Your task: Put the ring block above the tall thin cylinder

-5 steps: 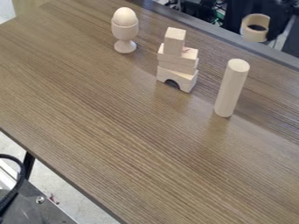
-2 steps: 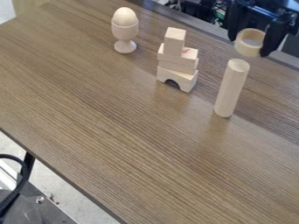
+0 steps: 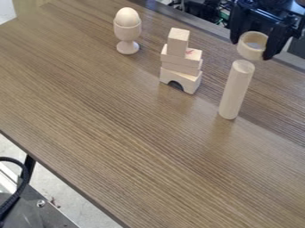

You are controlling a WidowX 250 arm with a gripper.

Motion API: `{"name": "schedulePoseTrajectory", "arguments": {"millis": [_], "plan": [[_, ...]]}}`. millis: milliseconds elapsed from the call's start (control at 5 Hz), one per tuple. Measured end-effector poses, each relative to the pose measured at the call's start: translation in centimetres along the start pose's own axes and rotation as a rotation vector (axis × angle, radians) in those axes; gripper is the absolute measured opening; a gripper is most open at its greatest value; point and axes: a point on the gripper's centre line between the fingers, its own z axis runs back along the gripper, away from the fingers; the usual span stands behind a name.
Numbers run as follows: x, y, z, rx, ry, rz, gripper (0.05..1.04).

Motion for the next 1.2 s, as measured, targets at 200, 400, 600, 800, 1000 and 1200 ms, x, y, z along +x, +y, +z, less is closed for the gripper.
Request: {"name": "schedulePoseTrajectory", "arguments": {"millis": [200,400,600,800,1000,1200], "plan": [[0.0,0.0,0.1,0.001,0.0,0.0,0.769],[0.0,0.0,0.0,0.003,-0.003,-0.002,0.769],[0.0,0.1,0.0,0.004,-0.003,-0.001,0.769],[0.1,0.2,0.0,0.009,-0.008,-0.001,0.769],[0.2,0.4,-1.0,0.013,0.015,0.003,0.769],[0.2,0.7,-1.5,0.018,0.027,0.007,0.769]]}}
